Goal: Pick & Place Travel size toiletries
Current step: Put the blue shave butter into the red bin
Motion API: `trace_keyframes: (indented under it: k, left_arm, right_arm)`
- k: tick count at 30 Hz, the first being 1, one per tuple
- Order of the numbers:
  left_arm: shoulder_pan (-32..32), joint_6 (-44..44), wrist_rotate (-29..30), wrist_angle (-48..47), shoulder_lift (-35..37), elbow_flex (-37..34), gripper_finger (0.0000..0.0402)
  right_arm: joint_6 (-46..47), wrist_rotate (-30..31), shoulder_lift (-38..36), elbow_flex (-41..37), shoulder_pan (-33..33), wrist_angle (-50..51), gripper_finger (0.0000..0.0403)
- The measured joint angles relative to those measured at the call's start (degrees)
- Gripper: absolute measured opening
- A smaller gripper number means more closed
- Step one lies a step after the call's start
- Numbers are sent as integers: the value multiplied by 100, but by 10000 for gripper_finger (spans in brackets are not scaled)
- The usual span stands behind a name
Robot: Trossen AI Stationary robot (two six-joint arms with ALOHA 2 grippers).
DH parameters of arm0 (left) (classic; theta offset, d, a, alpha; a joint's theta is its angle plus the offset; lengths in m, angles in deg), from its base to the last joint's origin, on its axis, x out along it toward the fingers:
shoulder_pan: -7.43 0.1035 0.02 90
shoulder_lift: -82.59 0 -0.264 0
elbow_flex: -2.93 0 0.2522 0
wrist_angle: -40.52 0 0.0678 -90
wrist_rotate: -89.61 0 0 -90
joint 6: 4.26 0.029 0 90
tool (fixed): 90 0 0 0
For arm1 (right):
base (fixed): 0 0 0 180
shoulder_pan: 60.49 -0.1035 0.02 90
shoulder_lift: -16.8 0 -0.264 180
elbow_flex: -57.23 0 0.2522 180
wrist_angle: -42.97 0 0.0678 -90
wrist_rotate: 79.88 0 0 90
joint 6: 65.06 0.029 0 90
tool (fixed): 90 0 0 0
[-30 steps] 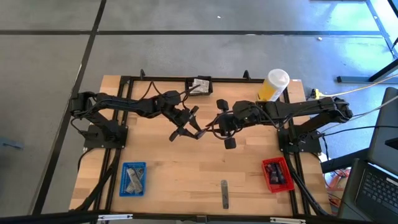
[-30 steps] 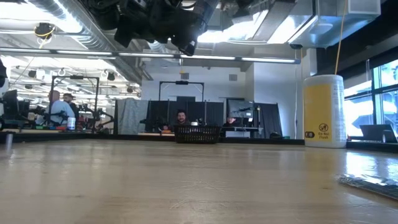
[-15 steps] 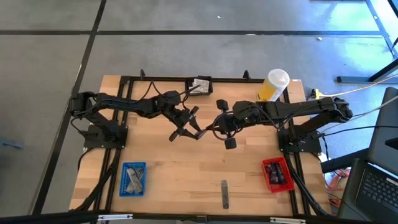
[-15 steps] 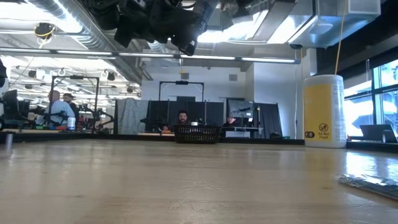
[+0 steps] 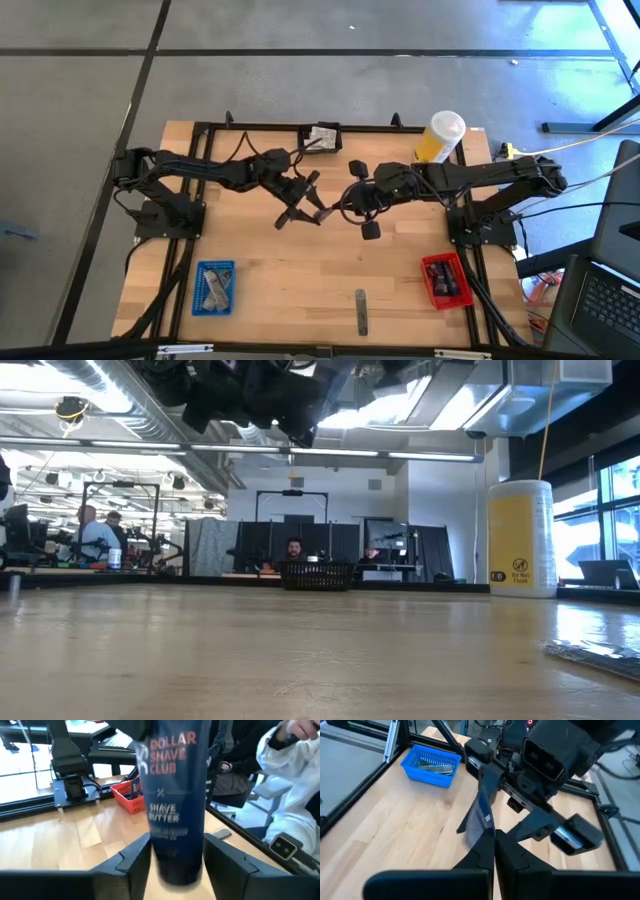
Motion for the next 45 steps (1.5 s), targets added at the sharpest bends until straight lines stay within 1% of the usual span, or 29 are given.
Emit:
trace_keyframes:
  k: [2, 5, 7, 9, 13, 18, 22, 28, 35, 37, 43, 45]
  left_arm:
    - [-35, -110, 127, -9, 0, 0, 187]
    - [-35, -150, 476, -45, 0, 0, 221]
    - [-31, -70, 797, -44, 0, 0, 240]
    - [-9, 135, 953, -50, 22, 0, 253]
    - [40, 511, 1043, -71, 193, 0, 259]
    - [62, 458, 1453, -230, 449, 0, 257]
    - [59, 388, 1782, -169, 500, 0, 260]
    - [59, 385, 2202, -132, 498, 0, 258]
    - [55, 365, 2221, -204, 498, 2, 260]
    - [55, 340, 2221, -218, 498, 1, 259]
    - [55, 333, 2221, -166, 498, 2, 259]
    - [55, 331, 2221, -170, 498, 2, 260]
  right_arm:
    - [104, 2, -23, 0, 0, 35, 1]
    - [205, 30, -100, 0, 2, 166, 1]
    - [330, 91, -142, 0, 2, 338, 1]
    - [508, 177, -189, 0, 2, 600, 1]
    - [990, 197, -239, 4, -1, 1298, 0]
    - [1766, 212, -251, 4, -114, 2394, 0]
    - [2530, 212, -251, 4, -298, 3105, 0]
    - [3639, 147, -261, 4, -743, 3671, 0]
    - [5168, -156, -417, 4, -1359, 4074, 0]
    - [5682, -197, -476, 4, -1633, 4090, 0]
    - [7631, -197, -597, 4, -2762, 4383, 0]
    - [8399, -398, -606, 4, -3078, 4514, 0]
